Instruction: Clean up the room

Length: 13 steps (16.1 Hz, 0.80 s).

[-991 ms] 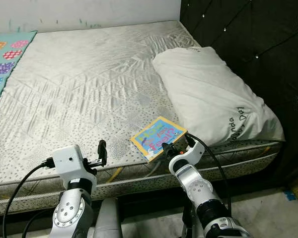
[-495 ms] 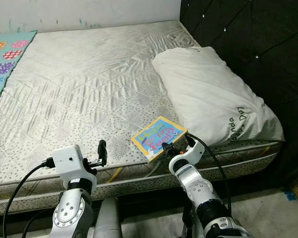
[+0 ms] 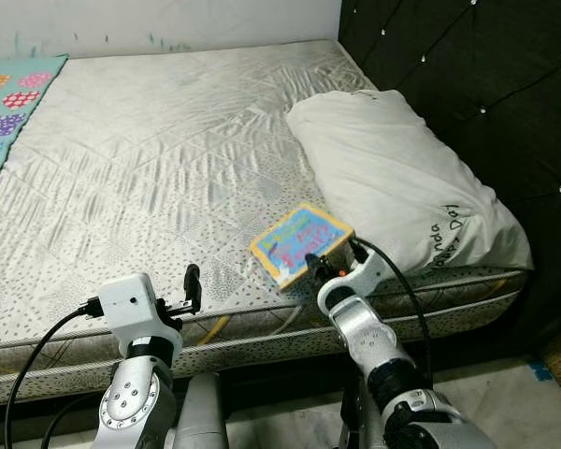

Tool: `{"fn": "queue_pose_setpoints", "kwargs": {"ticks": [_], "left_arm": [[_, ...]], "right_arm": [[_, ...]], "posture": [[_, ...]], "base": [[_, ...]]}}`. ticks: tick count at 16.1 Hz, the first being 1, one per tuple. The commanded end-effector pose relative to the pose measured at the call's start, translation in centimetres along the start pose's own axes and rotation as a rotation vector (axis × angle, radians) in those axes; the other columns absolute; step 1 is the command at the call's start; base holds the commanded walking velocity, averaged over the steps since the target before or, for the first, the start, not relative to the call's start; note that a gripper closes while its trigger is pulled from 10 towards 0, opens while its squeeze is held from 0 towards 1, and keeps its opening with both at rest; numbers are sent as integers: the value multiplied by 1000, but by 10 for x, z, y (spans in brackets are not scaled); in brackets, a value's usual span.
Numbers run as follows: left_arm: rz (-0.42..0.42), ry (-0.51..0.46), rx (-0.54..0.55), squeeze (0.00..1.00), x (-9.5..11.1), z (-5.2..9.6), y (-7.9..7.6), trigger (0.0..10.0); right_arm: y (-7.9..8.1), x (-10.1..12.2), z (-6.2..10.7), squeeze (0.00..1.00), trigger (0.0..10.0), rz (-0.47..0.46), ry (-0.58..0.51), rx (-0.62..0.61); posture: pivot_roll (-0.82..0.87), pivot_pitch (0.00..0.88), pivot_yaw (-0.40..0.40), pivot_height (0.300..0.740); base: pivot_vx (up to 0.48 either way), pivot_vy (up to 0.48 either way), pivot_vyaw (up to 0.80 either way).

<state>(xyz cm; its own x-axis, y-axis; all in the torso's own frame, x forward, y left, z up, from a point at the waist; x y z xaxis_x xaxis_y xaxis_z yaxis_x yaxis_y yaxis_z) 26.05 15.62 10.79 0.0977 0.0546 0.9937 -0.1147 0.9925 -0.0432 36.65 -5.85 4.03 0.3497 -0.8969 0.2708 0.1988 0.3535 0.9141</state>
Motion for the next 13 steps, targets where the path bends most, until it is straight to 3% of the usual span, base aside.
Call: {"fn": "queue_pose_setpoints", "kwargs": {"ticks": [1, 13], "left_arm": [[32, -11, 9, 0, 3, 1, -4, 10000], [32, -11, 9, 0, 3, 1, -4, 10000]], "right_arm": [[92, -107, 2, 0, 10000, -168, 226, 171], [92, -107, 2, 0, 10000, -168, 226, 171]], "posture": [[265, 38, 23, 587], [265, 38, 23, 587]], "base": [[0, 0, 0], [0, 0, 0]]}}
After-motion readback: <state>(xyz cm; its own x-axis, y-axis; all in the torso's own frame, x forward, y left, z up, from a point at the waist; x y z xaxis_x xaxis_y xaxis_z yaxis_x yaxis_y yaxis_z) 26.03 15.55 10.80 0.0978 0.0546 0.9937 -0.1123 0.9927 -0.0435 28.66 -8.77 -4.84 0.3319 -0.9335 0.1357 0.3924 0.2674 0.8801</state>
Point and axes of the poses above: a point about 5 cm out from each wrist's last joint towards the gripper, its own z axis pointing back from the gripper into the wrist, its own x axis along the axis of the wrist's last joint, y = z × x, the point moved 4 cm from there along -z, pointing out of the wrist towards the gripper, and after that the axes turned 10 degrees about -z, right-handed, at the moved point
